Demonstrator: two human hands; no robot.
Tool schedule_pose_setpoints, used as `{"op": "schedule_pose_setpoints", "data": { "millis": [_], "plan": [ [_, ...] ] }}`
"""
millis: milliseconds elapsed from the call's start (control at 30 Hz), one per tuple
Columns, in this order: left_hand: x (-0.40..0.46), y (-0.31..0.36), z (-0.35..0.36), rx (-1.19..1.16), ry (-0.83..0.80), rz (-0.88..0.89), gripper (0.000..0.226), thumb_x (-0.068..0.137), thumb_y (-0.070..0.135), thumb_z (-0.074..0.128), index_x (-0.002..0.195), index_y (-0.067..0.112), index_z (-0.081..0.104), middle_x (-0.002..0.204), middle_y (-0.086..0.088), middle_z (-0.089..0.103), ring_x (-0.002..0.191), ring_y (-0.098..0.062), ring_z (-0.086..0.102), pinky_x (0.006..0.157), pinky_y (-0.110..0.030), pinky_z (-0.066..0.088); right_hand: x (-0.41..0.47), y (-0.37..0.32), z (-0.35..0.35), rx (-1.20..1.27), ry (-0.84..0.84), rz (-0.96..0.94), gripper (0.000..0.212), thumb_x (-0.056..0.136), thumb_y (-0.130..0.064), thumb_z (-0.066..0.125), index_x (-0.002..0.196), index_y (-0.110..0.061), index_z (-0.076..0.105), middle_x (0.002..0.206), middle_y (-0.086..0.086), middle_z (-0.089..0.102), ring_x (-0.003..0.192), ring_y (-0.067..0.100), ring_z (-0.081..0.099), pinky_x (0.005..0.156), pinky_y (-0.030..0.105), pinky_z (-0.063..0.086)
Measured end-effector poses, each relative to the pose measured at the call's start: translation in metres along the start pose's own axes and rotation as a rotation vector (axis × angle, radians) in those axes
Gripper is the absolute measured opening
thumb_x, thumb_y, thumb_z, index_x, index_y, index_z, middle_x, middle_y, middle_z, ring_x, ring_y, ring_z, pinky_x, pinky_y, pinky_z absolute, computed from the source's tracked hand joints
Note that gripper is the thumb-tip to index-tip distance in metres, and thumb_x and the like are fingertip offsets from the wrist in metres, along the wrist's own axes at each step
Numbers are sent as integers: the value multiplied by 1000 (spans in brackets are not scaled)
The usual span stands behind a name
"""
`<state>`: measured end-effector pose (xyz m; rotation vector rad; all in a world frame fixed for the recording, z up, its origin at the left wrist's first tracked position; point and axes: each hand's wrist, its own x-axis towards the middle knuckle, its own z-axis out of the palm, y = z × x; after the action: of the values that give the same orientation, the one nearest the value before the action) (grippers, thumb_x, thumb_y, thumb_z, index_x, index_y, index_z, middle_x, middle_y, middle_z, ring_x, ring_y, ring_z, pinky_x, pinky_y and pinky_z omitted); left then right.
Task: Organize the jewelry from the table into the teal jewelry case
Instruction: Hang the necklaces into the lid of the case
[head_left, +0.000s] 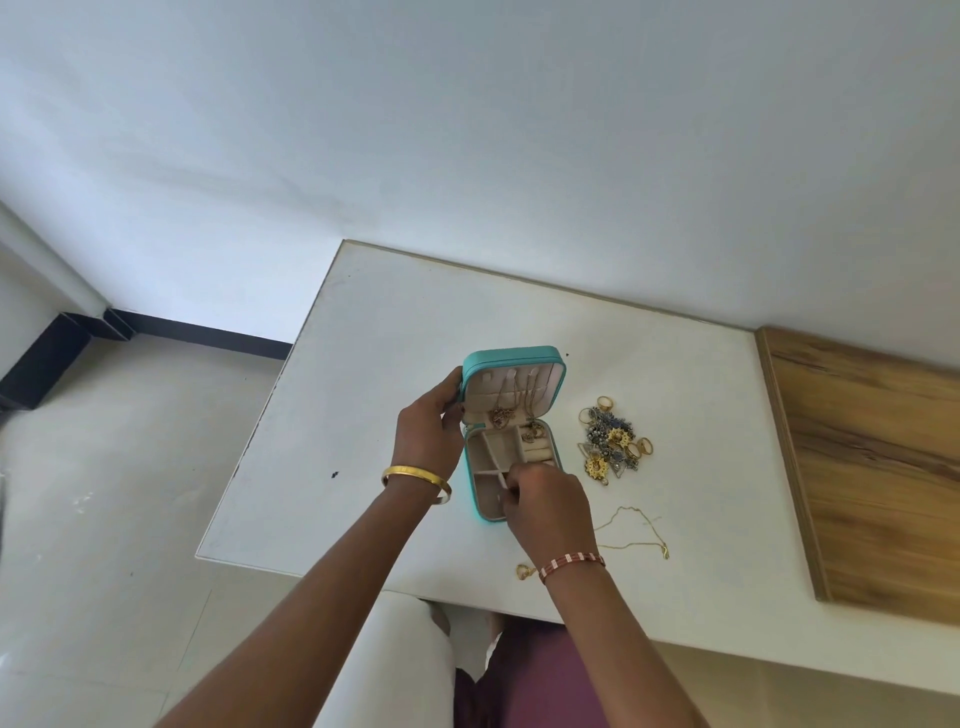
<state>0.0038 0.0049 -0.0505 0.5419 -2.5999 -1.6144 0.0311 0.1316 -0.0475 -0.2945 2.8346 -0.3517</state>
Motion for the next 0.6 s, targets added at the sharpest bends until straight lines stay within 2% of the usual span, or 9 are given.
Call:
{"op": "schedule_pose_setpoints", "data": {
  "millis": [100,233,333,600],
  "plan": [
    [-4,1,0,21,-11,-2,43,92,2,43,132,18,48,123,-5,62,111,-22,57,86,-17,36,-1,-2,0,57,14,63,23,92,-24,50,103,-11,66,99,7,70,91,22,64,84,26,47],
    [-9,2,0,-46,-2,-18,41,90,1,45,127,15,53,118,-8,64,108,-24,61,92,-25,44,-2,-9,2,109,39,115,24,90,-24,52,102,-10,67,98,8,70,90,23,64,85,28,50],
    [-9,3,0,-47,1,-16,40,90,1,47,126,15,54,116,-8,65,105,-24,61,90,-27,45,-1,-12,3,134,47,143,25,90,-26,53,105,-9,65,100,7,70,92,22,65,88,29,51],
    [-7,0,-1,4,-22,-25,40,91,4,47,129,14,52,120,-7,63,111,-22,59,97,-28,43,-1,-7,5,172,59,165,25,90,-25,54,102,-8,67,98,9,70,91,23,65,86,29,50]
  ]
}}
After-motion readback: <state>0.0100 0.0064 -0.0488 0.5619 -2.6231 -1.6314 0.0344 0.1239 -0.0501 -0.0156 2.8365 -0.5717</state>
